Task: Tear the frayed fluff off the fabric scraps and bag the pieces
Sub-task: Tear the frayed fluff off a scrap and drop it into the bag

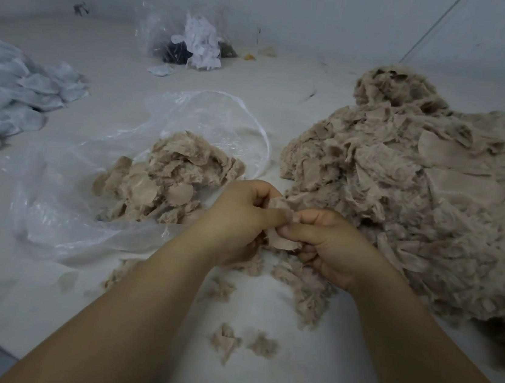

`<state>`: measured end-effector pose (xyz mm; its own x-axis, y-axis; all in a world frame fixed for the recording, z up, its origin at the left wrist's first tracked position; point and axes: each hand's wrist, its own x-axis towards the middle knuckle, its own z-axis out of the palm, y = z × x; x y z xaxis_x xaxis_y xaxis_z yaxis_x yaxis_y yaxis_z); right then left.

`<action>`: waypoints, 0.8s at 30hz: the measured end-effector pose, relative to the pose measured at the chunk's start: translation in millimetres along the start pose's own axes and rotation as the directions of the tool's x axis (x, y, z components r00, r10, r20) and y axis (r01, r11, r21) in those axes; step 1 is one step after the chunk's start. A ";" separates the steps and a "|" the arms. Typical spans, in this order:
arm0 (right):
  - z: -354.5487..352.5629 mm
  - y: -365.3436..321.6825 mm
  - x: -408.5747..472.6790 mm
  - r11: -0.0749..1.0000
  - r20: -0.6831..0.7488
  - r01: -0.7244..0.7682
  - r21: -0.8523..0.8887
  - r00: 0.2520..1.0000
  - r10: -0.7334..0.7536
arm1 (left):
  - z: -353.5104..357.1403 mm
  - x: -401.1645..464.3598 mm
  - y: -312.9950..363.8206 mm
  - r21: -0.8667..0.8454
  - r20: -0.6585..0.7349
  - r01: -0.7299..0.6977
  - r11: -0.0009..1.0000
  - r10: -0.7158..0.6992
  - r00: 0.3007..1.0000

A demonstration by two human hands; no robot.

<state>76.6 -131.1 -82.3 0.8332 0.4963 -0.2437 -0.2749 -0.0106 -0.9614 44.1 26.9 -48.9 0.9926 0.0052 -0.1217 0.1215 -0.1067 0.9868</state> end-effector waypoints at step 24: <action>-1.9 -0.4 2.0 0.980 -0.035 -0.037 0.195 0.998 0.045 | -0.1 4.2 -15.2 -0.069 -0.035 0.005 0.998 -0.008 0.999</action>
<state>79.3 -131.8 -82.7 0.8365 0.4644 -0.2908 -0.3938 0.1405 -0.9084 46.5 28.6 -64.3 0.9913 0.0409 -0.1253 0.1269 -0.0376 0.9912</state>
